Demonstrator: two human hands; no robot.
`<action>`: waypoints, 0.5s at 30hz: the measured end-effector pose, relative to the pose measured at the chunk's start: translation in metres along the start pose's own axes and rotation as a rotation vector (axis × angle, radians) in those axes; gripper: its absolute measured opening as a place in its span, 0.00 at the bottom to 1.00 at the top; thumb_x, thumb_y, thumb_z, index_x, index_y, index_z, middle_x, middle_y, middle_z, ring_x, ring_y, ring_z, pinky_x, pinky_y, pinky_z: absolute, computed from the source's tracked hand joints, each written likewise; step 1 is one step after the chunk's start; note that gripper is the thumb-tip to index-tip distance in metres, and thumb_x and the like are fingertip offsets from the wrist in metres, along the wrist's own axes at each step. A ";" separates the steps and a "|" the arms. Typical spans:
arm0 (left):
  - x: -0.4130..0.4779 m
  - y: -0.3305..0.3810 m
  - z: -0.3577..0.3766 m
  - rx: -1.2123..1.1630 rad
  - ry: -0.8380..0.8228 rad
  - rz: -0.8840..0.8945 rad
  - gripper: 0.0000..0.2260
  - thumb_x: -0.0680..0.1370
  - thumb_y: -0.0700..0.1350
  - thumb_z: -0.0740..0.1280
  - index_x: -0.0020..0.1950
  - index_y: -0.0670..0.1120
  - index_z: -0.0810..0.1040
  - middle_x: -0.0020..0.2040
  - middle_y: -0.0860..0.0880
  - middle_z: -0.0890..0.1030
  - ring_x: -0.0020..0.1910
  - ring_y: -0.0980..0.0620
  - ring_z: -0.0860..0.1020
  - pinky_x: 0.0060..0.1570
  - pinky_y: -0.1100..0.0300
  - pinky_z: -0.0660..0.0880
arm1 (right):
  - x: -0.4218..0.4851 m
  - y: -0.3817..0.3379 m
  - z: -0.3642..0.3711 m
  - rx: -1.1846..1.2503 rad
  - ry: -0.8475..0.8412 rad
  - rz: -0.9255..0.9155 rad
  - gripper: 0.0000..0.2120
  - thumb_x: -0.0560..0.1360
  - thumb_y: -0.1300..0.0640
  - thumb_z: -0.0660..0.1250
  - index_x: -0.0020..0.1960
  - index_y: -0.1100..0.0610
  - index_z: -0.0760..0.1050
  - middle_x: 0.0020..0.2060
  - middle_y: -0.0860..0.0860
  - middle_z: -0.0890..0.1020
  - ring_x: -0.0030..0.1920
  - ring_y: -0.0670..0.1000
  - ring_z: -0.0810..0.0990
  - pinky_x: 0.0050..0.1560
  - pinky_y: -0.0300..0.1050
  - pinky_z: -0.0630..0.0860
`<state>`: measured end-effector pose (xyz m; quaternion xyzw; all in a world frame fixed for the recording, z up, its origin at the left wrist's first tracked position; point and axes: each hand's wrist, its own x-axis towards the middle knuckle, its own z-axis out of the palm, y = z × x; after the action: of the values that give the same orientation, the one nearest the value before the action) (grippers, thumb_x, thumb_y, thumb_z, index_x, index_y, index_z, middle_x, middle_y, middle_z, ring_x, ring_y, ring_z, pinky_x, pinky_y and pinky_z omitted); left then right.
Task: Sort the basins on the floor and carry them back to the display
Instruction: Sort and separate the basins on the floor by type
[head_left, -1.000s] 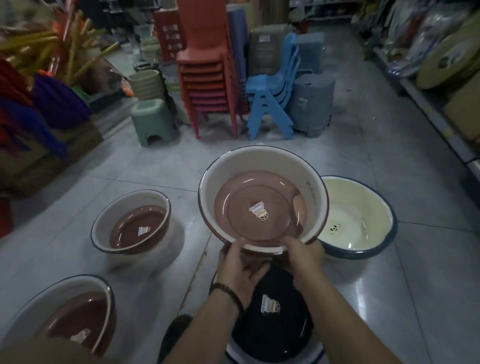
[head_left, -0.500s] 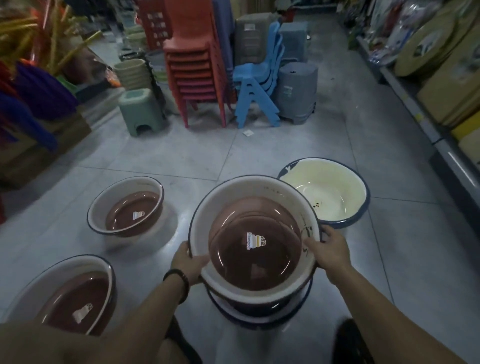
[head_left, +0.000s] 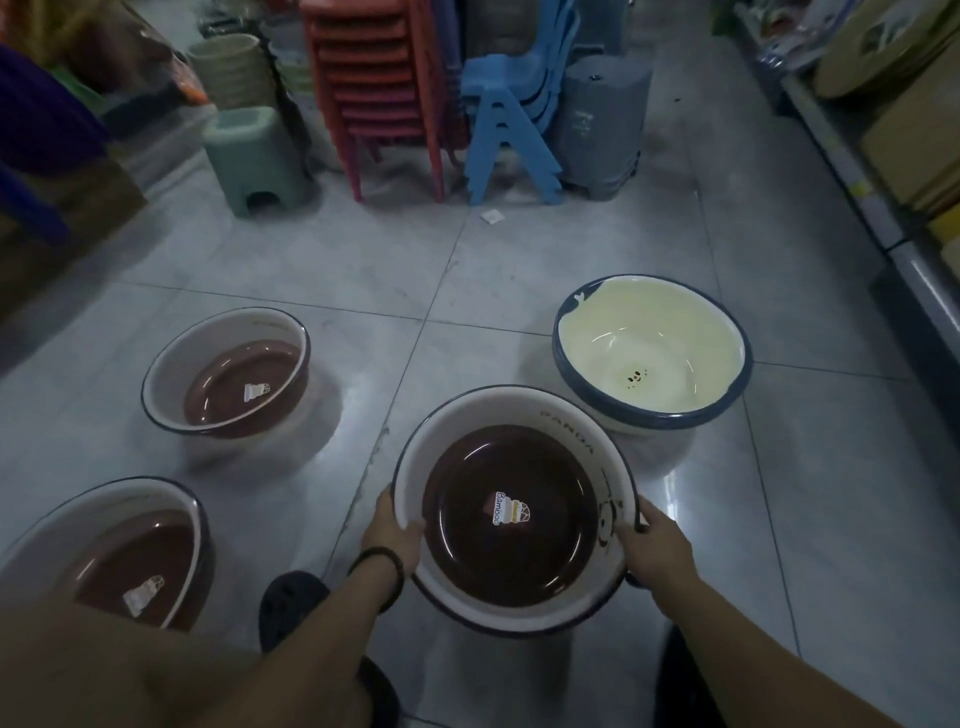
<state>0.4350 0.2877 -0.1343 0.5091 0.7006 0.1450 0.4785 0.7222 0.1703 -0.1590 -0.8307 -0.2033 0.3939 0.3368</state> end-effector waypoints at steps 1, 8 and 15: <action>0.005 -0.001 0.002 0.001 -0.009 -0.020 0.28 0.80 0.42 0.67 0.79 0.50 0.62 0.64 0.44 0.77 0.55 0.46 0.75 0.61 0.49 0.76 | 0.002 0.001 0.002 -0.011 0.004 -0.007 0.17 0.81 0.57 0.64 0.66 0.43 0.77 0.47 0.52 0.85 0.46 0.58 0.85 0.42 0.56 0.87; 0.028 -0.013 0.017 0.015 -0.057 -0.092 0.31 0.81 0.42 0.66 0.80 0.53 0.56 0.57 0.47 0.74 0.53 0.45 0.75 0.56 0.49 0.76 | 0.009 0.001 0.011 -0.172 0.016 -0.043 0.15 0.80 0.57 0.64 0.65 0.45 0.78 0.44 0.49 0.84 0.46 0.54 0.84 0.51 0.58 0.85; 0.034 -0.004 0.013 0.150 -0.169 -0.192 0.38 0.83 0.47 0.63 0.82 0.50 0.38 0.73 0.39 0.69 0.67 0.38 0.72 0.69 0.44 0.70 | 0.019 -0.012 0.025 -0.407 0.079 0.056 0.16 0.79 0.56 0.68 0.65 0.60 0.73 0.54 0.59 0.82 0.48 0.57 0.80 0.51 0.51 0.80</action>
<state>0.4422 0.3110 -0.1613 0.4845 0.7123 0.0023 0.5079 0.7129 0.2004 -0.1720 -0.9018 -0.2421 0.3209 0.1585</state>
